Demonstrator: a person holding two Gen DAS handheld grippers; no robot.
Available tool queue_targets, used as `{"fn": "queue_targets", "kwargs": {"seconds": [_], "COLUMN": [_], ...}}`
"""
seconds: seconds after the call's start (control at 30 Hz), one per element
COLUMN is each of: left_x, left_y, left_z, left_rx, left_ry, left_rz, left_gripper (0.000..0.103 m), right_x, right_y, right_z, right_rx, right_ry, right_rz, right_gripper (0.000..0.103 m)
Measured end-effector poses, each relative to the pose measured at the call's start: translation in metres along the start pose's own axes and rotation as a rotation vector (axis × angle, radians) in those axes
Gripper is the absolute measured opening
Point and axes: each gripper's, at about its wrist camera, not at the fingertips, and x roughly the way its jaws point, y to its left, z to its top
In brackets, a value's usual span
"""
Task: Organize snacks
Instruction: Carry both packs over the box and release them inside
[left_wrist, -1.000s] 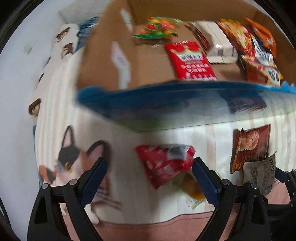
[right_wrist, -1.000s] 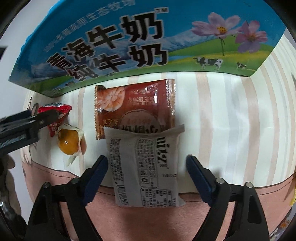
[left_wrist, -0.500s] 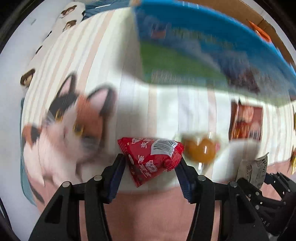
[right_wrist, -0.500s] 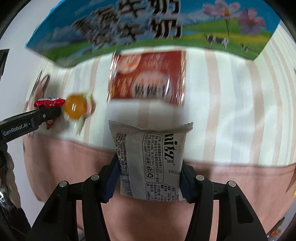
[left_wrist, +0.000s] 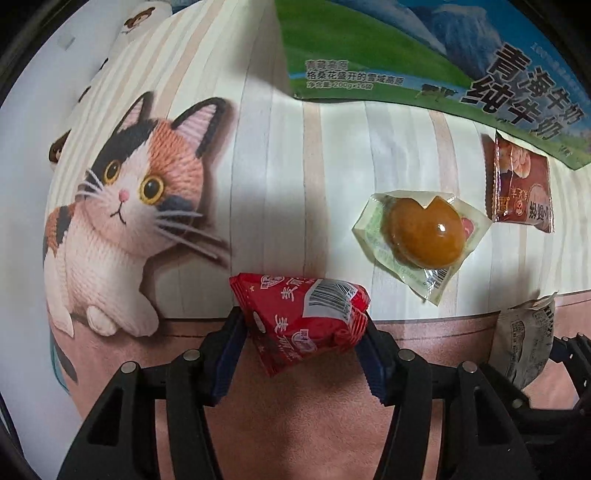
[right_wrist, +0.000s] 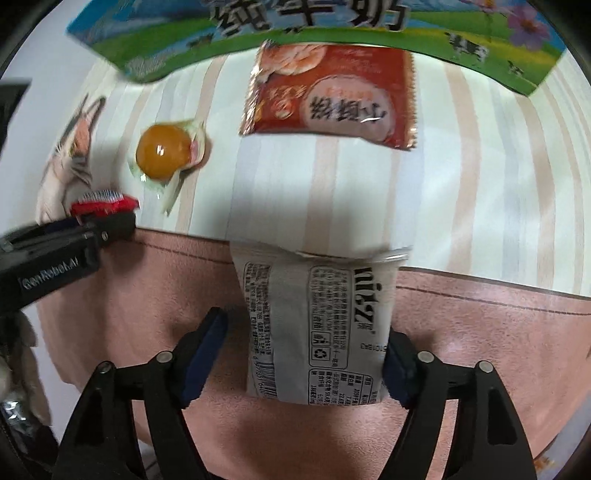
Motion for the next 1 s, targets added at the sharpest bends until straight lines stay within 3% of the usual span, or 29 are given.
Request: {"fn": "queue_targets", "kwargs": {"seconds": [0.07, 0.13, 0.27, 0.43, 0.63, 0.77, 0.9, 1.0], "left_x": [-0.004, -0.012, -0.030, -0.043, -0.102, -0.149, -0.185, -0.208], "left_y": [-0.015, -0.023, -0.030, -0.033, -0.044, -0.041, -0.034, -0.025], "left_z": [0.016, 0.008, -0.005, -0.025, -0.032, -0.010, 0.044, 0.087], "left_rx": [0.000, 0.002, -0.021, -0.095, -0.151, -0.168, -0.166, -0.162], "left_ry": [-0.015, -0.035, -0.051, -0.047, -0.108, -0.184, -0.258, -0.285], "left_rz": [0.004, 0.011, -0.018, -0.103, -0.215, -0.299, -0.375, -0.386], "left_gripper": [0.054, 0.050, 0.043, 0.043, 0.043, 0.043, 0.043, 0.043], "right_x": [0.003, 0.011, 0.005, -0.010, -0.053, -0.111, -0.169, -0.211], "right_y": [0.006, 0.019, 0.020, 0.011, 0.007, 0.012, -0.004, -0.012], "right_z": [-0.005, -0.006, -0.020, -0.026, -0.026, 0.000, 0.049, 0.089], "right_rx": [-0.012, -0.020, -0.015, 0.010, 0.022, 0.015, 0.010, 0.007], "right_ry": [-0.019, -0.042, -0.076, -0.095, -0.143, -0.224, -0.304, -0.354], "right_rz": [-0.029, -0.078, -0.077, -0.010, 0.099, 0.173, 0.232, 0.246], "right_gripper": [0.078, 0.065, 0.053, 0.052, 0.052, 0.052, 0.052, 0.052]}}
